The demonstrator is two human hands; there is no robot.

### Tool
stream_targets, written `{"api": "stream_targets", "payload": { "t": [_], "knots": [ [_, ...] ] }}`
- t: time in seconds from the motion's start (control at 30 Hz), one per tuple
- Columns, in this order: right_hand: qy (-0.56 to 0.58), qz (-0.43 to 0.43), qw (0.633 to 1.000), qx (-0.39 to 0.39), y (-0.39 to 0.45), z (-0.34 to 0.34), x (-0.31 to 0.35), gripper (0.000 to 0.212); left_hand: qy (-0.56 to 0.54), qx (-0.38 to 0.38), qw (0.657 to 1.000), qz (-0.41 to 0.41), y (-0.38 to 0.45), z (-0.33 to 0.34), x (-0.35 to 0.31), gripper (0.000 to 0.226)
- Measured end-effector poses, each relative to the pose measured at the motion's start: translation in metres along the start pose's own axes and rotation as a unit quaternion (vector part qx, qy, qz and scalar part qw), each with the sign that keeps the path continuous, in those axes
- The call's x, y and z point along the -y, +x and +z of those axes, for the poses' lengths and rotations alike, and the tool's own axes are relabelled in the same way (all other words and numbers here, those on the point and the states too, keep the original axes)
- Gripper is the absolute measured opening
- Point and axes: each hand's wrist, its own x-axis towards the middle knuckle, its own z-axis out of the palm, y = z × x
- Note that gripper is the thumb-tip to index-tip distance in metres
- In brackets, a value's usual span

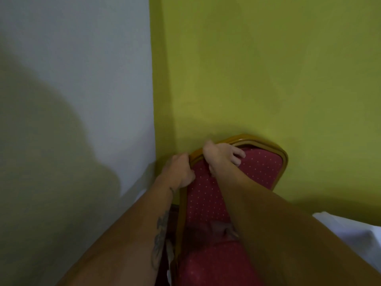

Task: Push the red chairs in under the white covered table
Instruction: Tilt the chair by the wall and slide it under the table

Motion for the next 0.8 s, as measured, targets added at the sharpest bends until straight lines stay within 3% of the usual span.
{"api": "stream_targets", "payload": {
  "t": [0.3, 0.53, 0.73, 0.8],
  "knots": [
    [-0.047, -0.052, 0.997, 0.045, -0.045, 0.02, -0.022, 0.13, 0.059, -0.039, 0.997, -0.045, -0.037, -0.012, 0.034, 0.028],
    [-0.105, -0.121, 0.978, 0.133, -0.072, -0.009, -0.075, 0.128, -0.004, -0.037, 0.998, -0.057, -0.124, 0.005, 0.041, 0.032],
    [-0.159, -0.166, 0.956, 0.181, -0.086, -0.071, -0.122, 0.126, -0.112, 0.083, 0.99, -0.026, -0.191, 0.017, 0.031, 0.015],
    [-0.179, -0.179, 0.947, 0.197, -0.091, -0.094, -0.134, 0.125, -0.199, 0.148, 0.968, -0.044, -0.206, 0.018, 0.028, 0.031]
  ]
}}
